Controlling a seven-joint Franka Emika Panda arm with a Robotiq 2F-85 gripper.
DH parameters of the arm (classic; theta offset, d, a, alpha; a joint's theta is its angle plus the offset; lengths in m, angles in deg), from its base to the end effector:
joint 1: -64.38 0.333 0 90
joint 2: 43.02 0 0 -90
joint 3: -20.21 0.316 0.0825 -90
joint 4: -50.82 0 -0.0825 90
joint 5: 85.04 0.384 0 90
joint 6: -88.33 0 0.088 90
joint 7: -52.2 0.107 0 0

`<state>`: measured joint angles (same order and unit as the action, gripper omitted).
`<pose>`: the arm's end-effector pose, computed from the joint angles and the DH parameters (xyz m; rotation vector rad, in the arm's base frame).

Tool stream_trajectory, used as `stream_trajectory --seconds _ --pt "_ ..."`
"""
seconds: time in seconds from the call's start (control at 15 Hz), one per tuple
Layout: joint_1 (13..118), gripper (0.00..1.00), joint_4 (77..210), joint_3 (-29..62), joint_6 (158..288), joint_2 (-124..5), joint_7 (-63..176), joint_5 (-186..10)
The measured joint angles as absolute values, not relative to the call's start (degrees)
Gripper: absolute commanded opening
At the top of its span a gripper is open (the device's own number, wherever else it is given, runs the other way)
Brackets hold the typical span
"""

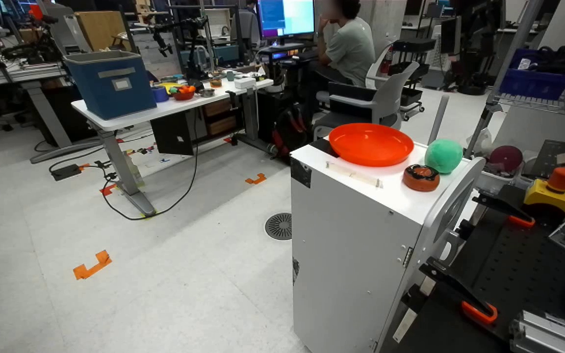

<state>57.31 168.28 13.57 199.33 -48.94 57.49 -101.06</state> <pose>0.5254 -0.1467 0.3759 2.8629 -0.2917 -0.3387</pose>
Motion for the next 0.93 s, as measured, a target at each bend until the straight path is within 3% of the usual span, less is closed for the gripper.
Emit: stream_trajectory --seconds 0.93 --pt "57.9 1.0 168.6 13.8 213.2 -47.4 52.6 -107.3"
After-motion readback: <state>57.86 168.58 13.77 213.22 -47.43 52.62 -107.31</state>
